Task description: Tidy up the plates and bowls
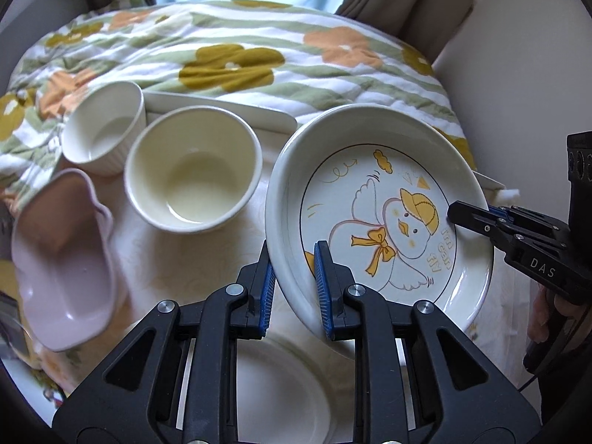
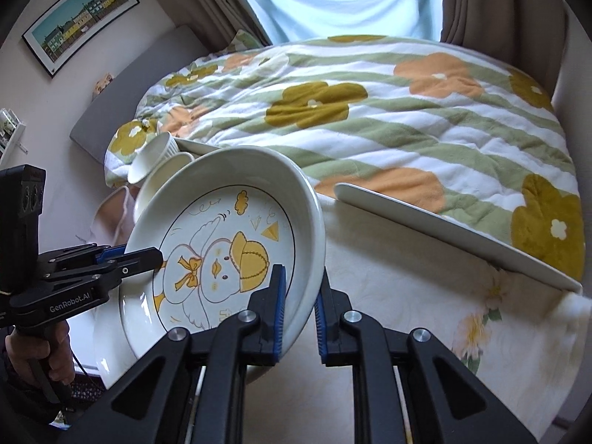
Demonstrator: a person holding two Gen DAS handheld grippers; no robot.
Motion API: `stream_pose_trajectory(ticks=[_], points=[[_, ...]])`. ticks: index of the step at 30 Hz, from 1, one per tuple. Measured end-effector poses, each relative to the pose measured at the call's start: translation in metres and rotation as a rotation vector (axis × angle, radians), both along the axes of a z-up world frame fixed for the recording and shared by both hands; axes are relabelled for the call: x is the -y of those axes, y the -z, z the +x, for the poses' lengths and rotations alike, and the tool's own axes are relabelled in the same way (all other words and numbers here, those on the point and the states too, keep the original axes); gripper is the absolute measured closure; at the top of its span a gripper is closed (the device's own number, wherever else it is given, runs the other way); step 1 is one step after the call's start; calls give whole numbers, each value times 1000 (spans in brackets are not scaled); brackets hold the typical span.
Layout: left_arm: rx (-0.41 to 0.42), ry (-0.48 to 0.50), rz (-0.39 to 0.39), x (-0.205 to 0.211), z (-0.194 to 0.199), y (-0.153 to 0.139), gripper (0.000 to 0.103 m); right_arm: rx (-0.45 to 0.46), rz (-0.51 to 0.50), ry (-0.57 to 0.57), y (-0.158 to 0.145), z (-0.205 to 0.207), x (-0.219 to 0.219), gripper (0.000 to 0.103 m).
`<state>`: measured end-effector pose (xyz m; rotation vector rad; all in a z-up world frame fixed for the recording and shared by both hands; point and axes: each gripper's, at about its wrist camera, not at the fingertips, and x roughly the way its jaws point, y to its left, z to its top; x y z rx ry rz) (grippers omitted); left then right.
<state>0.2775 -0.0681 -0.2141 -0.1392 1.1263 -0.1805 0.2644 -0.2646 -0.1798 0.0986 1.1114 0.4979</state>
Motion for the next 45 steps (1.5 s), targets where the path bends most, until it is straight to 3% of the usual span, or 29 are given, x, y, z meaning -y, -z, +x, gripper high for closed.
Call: stream_pose_trajectory(ticks=[9, 21, 29, 36, 40, 45], points=[[37, 119, 8, -46, -46, -25, 85, 27, -10, 126, -30, -76, -40, 89], [-34, 229, 46, -86, -97, 11, 85, -64, -18, 259, 4, -153, -87, 89], [-95, 220, 42, -96, -107, 39, 85, -101, -46, 245, 23, -163, -100, 89], [-153, 188, 85, -106, -111, 61, 85, -107, -61, 197, 26, -164, -113, 89], [-140, 176, 99, -108, -113, 61, 85, -103, -81, 174, 27, -161, -120, 89], [-106, 196, 194, -96, -113, 57, 84, -116, -88, 167, 31, -160, -121, 90]])
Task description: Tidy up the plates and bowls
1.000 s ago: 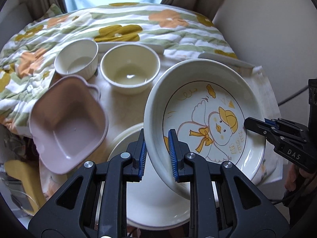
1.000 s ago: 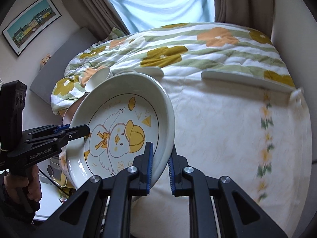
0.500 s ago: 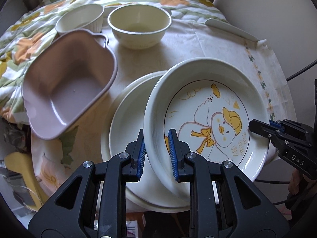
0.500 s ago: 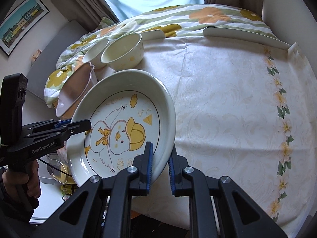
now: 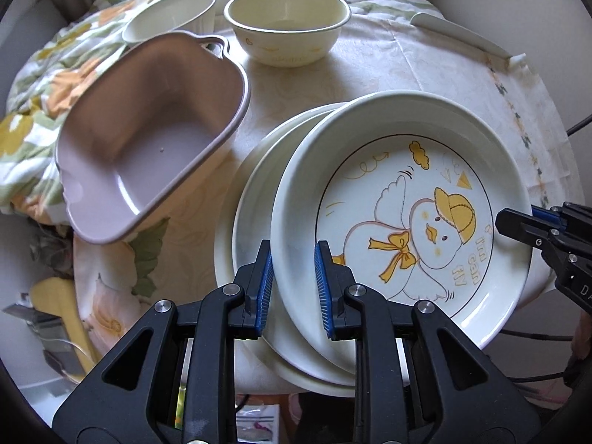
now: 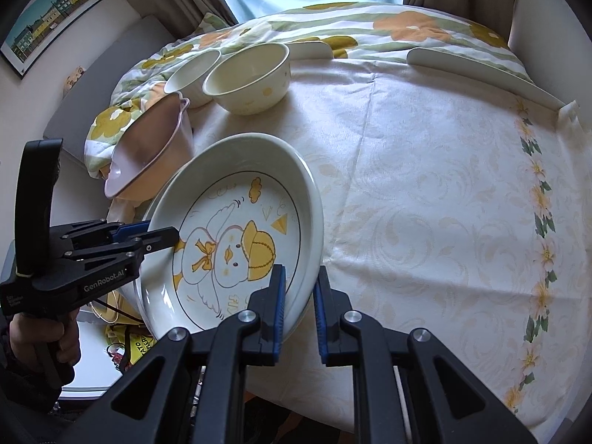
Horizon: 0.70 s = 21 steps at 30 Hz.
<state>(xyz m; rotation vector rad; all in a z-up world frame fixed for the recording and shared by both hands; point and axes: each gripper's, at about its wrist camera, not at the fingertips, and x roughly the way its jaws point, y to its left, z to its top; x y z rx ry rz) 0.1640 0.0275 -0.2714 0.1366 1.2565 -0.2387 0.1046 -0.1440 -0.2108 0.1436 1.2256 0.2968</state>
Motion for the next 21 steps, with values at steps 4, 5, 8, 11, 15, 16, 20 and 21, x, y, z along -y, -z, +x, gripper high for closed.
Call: stream_pose_trajectory(ticks=[4, 5, 8, 11, 15, 16, 20, 21], points=[[48, 40, 101, 11, -2, -2, 82, 1, -2, -2, 0, -1, 0, 90], [62, 52, 128, 14, -3, -2, 82, 2, -4, -4, -1, -1, 0, 90], [96, 83, 197, 22, -5, -2, 82, 5, -16, -15, -1, -1, -3, 90], [124, 113, 255, 28, -8, -2, 82, 7, -23, -15, -2, 0, -4, 90], [139, 130, 305, 32, -8, -2, 82, 22, -96, -49, -3, 0, -13, 89], [138, 125, 302, 31, -7, -2, 82, 24, -105, -52, -3, 1, -14, 89], [137, 120, 313, 30, -6, -2, 82, 23, -103, -55, -1, 2, -15, 89], [138, 118, 318, 30, -6, -1, 82, 23, -107, -58, -1, 2, -16, 89]])
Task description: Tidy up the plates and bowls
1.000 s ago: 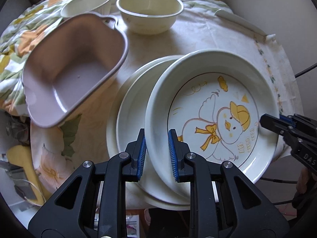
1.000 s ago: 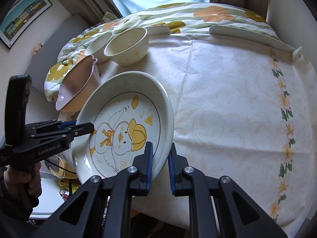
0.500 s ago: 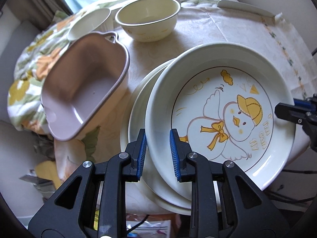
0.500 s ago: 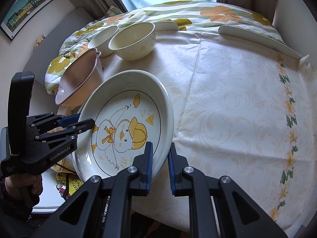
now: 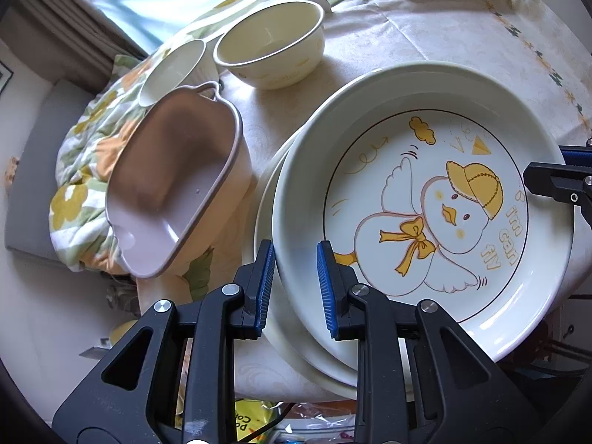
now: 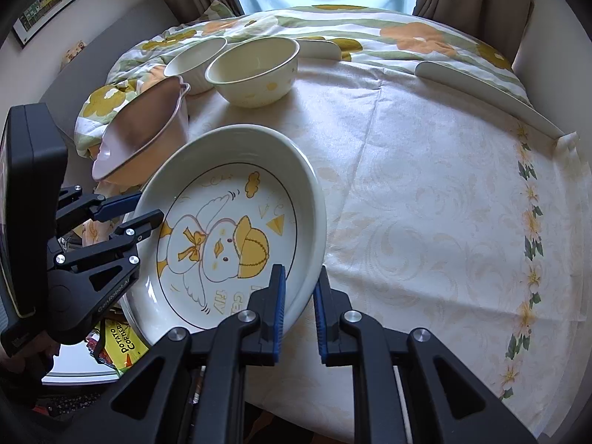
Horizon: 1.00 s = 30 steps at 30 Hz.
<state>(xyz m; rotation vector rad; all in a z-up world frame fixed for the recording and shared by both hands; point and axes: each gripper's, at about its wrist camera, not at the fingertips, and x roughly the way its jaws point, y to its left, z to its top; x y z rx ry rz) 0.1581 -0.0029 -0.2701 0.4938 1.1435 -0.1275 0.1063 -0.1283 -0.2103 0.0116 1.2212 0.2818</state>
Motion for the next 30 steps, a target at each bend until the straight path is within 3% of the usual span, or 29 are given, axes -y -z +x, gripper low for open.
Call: stream_pose_trajectory(ticks=[20, 30], points=[[18, 2, 85, 8, -7, 2, 82, 13, -123, -65, 5, 4, -18, 88], [21, -32, 73, 5, -2, 1, 82, 9, -135, -74, 5, 6, -19, 87]])
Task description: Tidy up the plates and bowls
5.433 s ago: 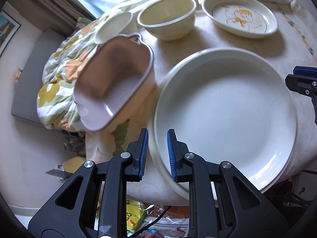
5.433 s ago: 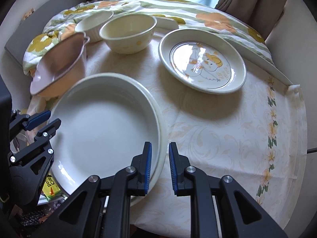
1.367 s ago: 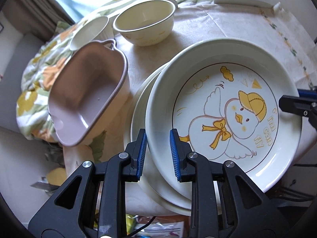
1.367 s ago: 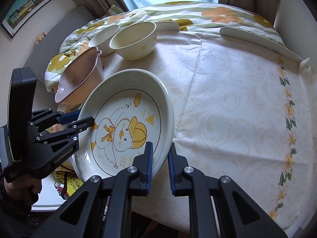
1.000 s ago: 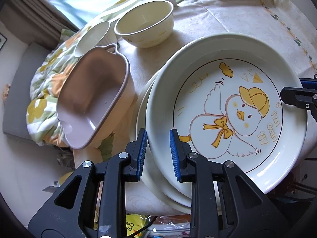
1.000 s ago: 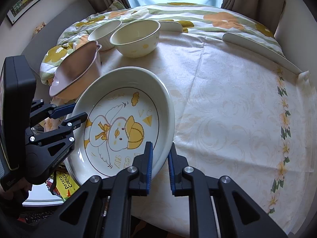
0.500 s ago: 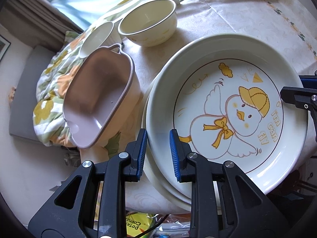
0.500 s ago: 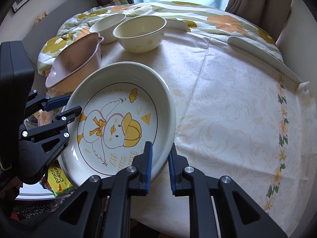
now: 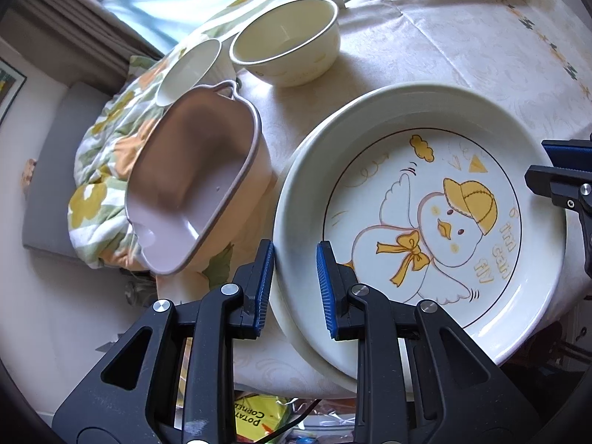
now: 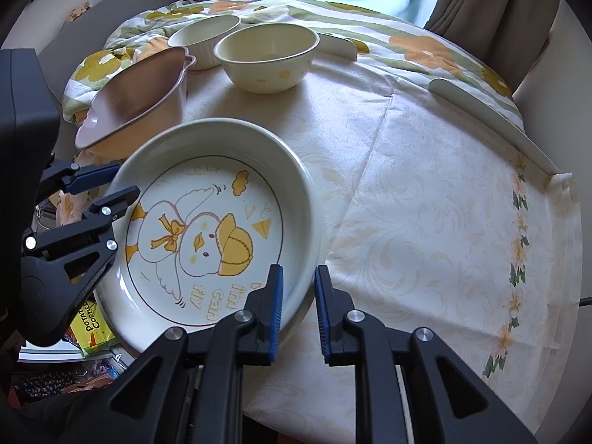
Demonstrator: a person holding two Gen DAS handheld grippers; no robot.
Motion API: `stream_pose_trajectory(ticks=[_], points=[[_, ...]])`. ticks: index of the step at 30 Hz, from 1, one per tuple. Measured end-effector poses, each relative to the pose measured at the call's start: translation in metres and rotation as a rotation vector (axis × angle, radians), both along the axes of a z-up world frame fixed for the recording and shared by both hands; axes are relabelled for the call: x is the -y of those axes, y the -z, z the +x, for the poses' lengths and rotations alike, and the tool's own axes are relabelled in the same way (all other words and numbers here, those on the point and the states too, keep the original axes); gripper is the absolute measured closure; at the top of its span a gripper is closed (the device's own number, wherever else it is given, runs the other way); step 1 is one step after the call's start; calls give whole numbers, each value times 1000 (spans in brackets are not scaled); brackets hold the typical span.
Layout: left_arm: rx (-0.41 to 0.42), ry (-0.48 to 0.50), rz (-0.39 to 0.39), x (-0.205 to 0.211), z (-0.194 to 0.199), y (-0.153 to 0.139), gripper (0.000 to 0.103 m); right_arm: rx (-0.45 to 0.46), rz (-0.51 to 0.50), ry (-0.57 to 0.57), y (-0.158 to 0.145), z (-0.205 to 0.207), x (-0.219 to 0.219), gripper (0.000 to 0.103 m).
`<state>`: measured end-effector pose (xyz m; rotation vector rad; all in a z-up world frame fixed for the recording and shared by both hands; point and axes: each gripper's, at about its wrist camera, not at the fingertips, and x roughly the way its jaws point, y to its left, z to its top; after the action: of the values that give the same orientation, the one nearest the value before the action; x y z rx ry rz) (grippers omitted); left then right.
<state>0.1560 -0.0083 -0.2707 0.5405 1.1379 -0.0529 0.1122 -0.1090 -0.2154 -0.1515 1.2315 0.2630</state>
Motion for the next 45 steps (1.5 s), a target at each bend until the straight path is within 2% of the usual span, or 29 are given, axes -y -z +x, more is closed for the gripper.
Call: stream_pose_trajectory(ticks=[6, 10, 12, 13, 14, 15, 16, 17, 18, 20, 22, 26, 28, 31, 33, 34, 37, 38, 39, 41, 45], points=[[-5, -5, -6, -1, 1, -4, 82, 1, 17, 6, -1, 2, 2, 87], [25, -33, -48, -7, 3, -24, 80, 20, 61, 20, -17, 7, 8, 87], [55, -59, -84, -13, 5, -43, 69, 37, 91, 13, -30, 12, 11, 87], [76, -78, -105, -17, 5, -53, 47, 39, 106, 7, -34, 14, 12, 87], [112, -108, -127, -24, 6, -66, 18, 41, 130, -3, -41, 18, 13, 86], [150, -134, -143, -29, 6, -77, 6, 47, 150, -10, -46, 21, 14, 73], [194, -159, -160, -35, 5, -89, 0, 62, 181, -19, -54, 26, 15, 59], [225, -182, -181, -42, 4, -101, 0, 69, 203, -27, -58, 29, 15, 22], [226, -205, -210, -49, 6, -108, 0, 74, 234, -40, -63, 34, 15, 0], [201, -260, -284, -67, 13, -115, 0, 79, 273, -68, -71, 45, 11, 0], [177, -344, -366, -93, 20, -118, 0, 72, 250, -113, -78, 59, 0, 0], [139, -486, -493, -144, 25, -111, 0, 74, 246, -134, -86, 81, -23, 0], [128, -521, -547, -160, 28, -105, 0, 51, 253, -149, -83, 92, -39, 0], [73, -562, -596, -178, 40, -82, 1, 9, 275, -180, -69, 109, -63, 0], [40, -573, -613, -183, 48, -64, 5, -28, 294, -178, -56, 122, -80, 0], [23, -577, -618, -186, 52, -56, 10, -37, 299, -176, -51, 127, -84, 1], [-44, -585, -631, -190, 67, -28, 28, -94, 295, -194, -26, 142, -107, 24], [-66, -587, -633, -190, 71, -19, 36, -115, 296, -201, -18, 144, -112, 39], [-85, -586, -634, -191, 75, -11, 40, -133, 294, -206, -11, 147, -117, 47], [-111, -587, -630, -192, 82, 1, 52, -156, 285, -210, 2, 152, -127, 54], [-138, -584, -619, -195, 91, 15, 53, -173, 283, -201, 16, 161, -138, 68]])
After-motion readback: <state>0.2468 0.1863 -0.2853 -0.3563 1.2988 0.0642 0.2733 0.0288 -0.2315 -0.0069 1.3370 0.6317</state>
